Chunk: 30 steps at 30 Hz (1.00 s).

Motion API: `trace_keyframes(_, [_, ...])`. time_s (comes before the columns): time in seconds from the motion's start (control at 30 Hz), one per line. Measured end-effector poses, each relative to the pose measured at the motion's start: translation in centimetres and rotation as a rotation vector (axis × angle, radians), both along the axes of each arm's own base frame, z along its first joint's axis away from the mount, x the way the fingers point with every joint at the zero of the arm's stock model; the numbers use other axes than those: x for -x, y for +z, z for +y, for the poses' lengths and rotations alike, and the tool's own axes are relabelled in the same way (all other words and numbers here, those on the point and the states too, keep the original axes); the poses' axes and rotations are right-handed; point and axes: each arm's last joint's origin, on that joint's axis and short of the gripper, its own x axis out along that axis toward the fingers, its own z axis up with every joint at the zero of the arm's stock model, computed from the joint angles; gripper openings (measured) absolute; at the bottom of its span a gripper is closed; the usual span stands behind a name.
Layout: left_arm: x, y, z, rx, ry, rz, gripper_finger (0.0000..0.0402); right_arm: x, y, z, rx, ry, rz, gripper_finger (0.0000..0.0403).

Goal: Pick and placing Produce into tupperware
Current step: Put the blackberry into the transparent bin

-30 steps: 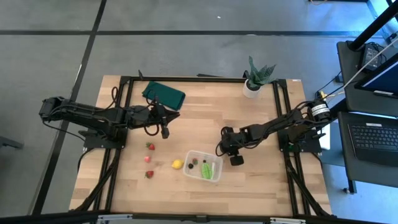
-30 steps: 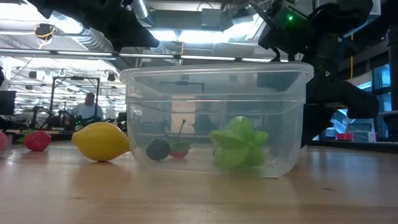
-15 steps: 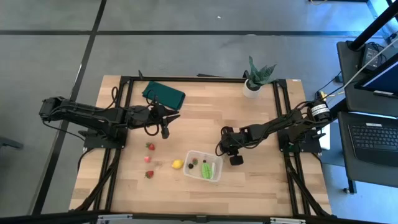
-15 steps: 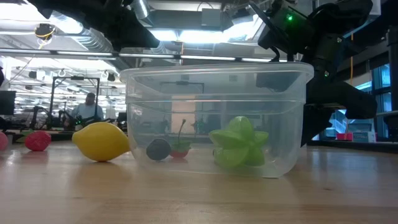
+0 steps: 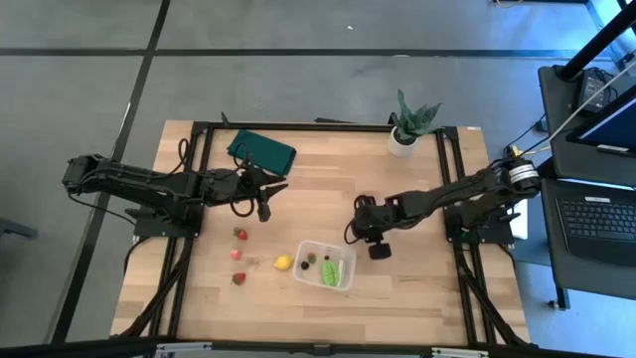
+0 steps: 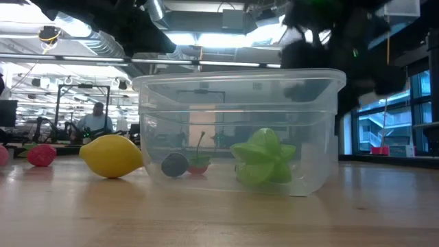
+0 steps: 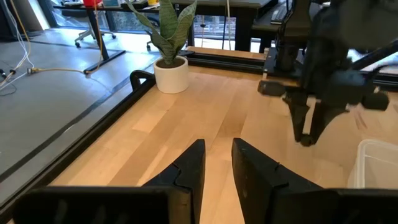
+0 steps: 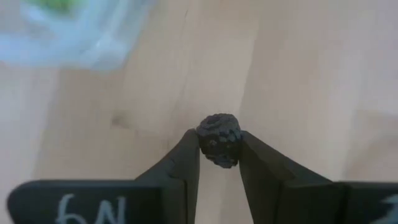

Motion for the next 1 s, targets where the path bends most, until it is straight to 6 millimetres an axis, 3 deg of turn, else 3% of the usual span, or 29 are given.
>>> trace_keyframes(0.17, [0.0,0.0,0.0,0.000,0.000,0.000,0.0067,-1.0,4.9,0.3,-0.027,-0.002,-0.151,0.0097])
trace_keyframes(0.33, [0.0,0.0,0.0,0.000,0.000,0.000,0.0056,-2.5,9.2,1.7,-0.090,0.033,-0.285,0.0098])
trace_keyframes(0.43, [0.0,0.0,0.0,0.000,0.000,0.000,0.0049,-3.2,10.5,2.9,-0.104,0.066,-0.338,0.0098])
trace_keyframes(0.53, [0.0,0.0,0.0,0.000,0.000,0.004,0.0042,-3.8,10.7,3.5,-0.110,0.083,-0.349,0.0098])
trace_keyframes(1.0, [0.0,-0.1,0.0,0.000,0.000,0.009,0.0016,-6.1,4.7,6.1,-0.128,0.128,-0.188,0.0099])
